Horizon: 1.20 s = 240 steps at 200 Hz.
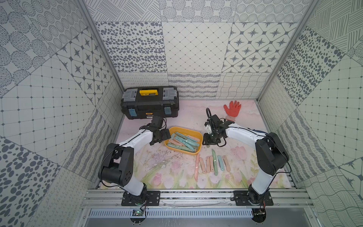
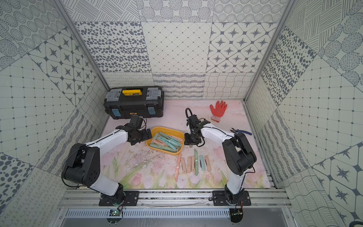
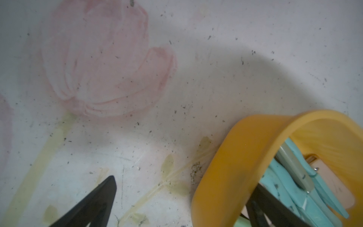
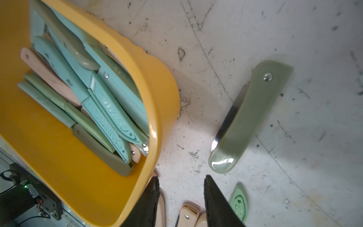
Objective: Take the fruit knife out of the storage box
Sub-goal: Adjust the storage box at the center of the board.
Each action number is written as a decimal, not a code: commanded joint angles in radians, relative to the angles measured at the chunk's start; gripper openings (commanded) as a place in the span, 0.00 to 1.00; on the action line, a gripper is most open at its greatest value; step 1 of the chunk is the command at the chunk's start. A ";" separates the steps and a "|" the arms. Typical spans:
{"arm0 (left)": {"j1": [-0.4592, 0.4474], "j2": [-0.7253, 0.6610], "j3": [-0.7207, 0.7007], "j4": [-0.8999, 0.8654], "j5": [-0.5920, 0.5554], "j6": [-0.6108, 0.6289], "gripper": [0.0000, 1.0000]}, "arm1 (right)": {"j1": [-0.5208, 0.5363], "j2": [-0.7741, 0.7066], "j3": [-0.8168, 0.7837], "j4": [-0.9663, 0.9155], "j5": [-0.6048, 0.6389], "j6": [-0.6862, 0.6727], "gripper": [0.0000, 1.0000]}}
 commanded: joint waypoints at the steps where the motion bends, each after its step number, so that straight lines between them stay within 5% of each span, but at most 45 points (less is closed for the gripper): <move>1: 0.003 0.011 0.007 -0.017 -0.013 -0.002 0.99 | -0.005 0.029 0.063 0.020 0.007 -0.011 0.41; 114: 0.002 0.003 0.005 -0.028 -0.016 -0.007 0.99 | -0.032 0.148 0.252 0.043 -0.043 -0.030 0.42; 163: 0.030 -0.184 -0.088 0.026 -0.086 -0.071 0.99 | -0.044 0.131 0.254 0.055 -0.021 -0.024 0.44; 240: 0.050 -0.107 -0.044 -0.065 0.067 -0.014 0.87 | -0.063 0.080 0.215 0.074 -0.024 -0.015 0.44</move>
